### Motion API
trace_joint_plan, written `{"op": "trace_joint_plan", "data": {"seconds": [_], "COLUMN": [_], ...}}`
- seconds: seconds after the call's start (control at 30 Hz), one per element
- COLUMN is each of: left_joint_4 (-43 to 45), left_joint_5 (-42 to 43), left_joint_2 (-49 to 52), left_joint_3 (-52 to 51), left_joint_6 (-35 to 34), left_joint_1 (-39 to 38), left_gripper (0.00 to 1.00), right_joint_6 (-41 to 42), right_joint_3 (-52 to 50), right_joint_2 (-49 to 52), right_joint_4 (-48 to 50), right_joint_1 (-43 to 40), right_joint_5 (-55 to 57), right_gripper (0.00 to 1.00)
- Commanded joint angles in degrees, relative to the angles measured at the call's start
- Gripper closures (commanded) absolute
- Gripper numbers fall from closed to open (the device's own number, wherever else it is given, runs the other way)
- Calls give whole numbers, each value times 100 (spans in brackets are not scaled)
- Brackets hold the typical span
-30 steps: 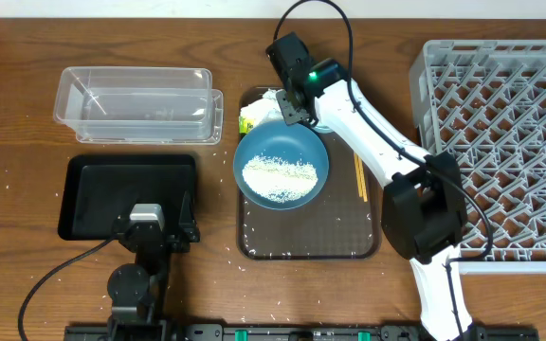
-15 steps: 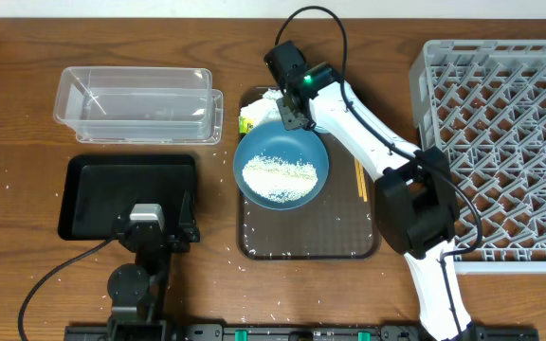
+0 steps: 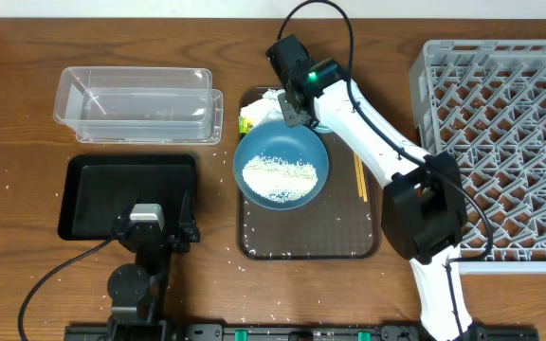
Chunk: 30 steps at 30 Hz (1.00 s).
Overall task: Sort waste into correct bins and load items into the dishwasher rack
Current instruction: 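Lift the white cup with the right gripper and place it in the rack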
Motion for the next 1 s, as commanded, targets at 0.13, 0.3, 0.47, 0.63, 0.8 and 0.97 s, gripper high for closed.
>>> {"op": "trace_joint_plan", "data": {"seconds": [0.13, 0.3, 0.47, 0.63, 0.8, 0.97], "left_joint_4": [-201, -201, -201, -201, -201, -201], "left_joint_5": [-66, -66, -66, -66, -66, -66], "left_joint_2": [-26, -26, -26, -26, -26, -26], "left_joint_3": [-101, -101, -101, -101, -101, -101], "left_joint_6": [35, 35, 35, 35, 35, 35], "left_joint_1": [35, 35, 35, 35, 35, 35], "left_gripper": [9, 9, 9, 9, 10, 9], "right_joint_6": [105, -168, -750, -1281, -1482, -2181], "right_joint_3": [507, 651, 649, 538, 367, 326], "right_joint_2": [-944, -1976, -2577, -2376, -1775, -1108], "right_joint_4": [-505, -750, -804, -848, -1104, -1434], "right_joint_1": [-442, -1622, -3635, -5805, -7250, -8137], "right_joint_5": [601, 142, -1884, -4660, -6500, -8096], "right_gripper": [99, 99, 99, 99, 99, 99]}}
